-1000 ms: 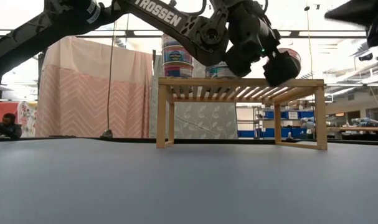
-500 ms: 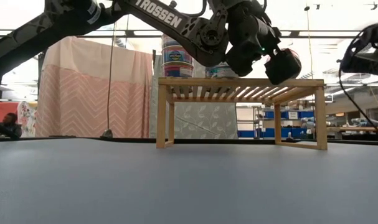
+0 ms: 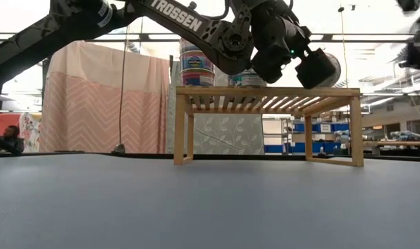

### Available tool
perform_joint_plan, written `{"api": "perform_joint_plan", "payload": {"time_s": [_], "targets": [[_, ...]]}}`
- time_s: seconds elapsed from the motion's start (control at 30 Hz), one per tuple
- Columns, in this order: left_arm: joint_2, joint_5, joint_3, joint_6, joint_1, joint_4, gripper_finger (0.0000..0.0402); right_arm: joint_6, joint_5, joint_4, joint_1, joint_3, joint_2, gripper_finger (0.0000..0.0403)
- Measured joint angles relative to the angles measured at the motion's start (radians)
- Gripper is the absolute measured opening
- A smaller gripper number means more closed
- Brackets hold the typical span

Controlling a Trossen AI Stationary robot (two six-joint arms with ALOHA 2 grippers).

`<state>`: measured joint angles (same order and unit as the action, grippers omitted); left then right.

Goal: Stack canned seafood by type on shelf
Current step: Put the red tuna can on the shelf

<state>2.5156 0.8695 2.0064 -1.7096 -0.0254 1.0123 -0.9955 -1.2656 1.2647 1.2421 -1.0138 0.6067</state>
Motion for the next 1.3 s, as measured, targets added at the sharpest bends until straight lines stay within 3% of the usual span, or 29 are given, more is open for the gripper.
{"api": "perform_joint_plan", "payload": {"time_s": [0.07, 0.13, 0.23, 0.4, 0.5, 0.7, 0.9, 1.17, 1.3], "targets": [[0.0, 0.0, 0.0, 0.0, 0.0, -0.003, 0.0296, -0.287, 0.172, 0.243, -0.127, 0.021, 0.015, 0.0], [0.0, -0.002, 0.0, 0.001, 0.001, -0.001, 0.0296, -0.421, 0.303, 0.302, -0.249, 0.065, 0.047, 0.0], [0.0, -0.003, 0.0, 0.001, 0.001, -0.005, 0.0296, -0.308, 0.436, 0.241, -0.406, 0.124, 0.043, 0.0], [0.0, -0.001, 0.0, 0.002, 0.006, -0.007, 0.0296, -0.193, 0.398, 0.135, -0.588, 0.209, 0.085, 0.0], [0.0, 0.0, 0.0, 0.003, 0.007, -0.007, 0.0296, -0.019, 0.369, -0.035, -0.662, 0.243, 0.081, 0.0], [0.0, -0.016, 0.0, 0.003, 0.01, -0.004, 0.0296, 0.316, 0.488, -0.332, -0.858, 0.313, 0.073, 0.0], [0.0, -0.086, 0.0, 0.071, 0.01, 0.076, 0.0296, 0.443, 0.5, -0.353, -0.993, 0.28, 0.057, 0.0], [0.0, -0.183, 0.0, 0.22, 0.01, 0.278, 0.0296, 0.571, 0.687, -0.379, -1.109, 0.266, 0.062, 0.0], [0.0, -0.253, 0.0, 0.237, 0.006, 0.361, 0.0296, 0.579, 0.71, -0.382, -1.121, 0.275, 0.068, 0.0]]}}
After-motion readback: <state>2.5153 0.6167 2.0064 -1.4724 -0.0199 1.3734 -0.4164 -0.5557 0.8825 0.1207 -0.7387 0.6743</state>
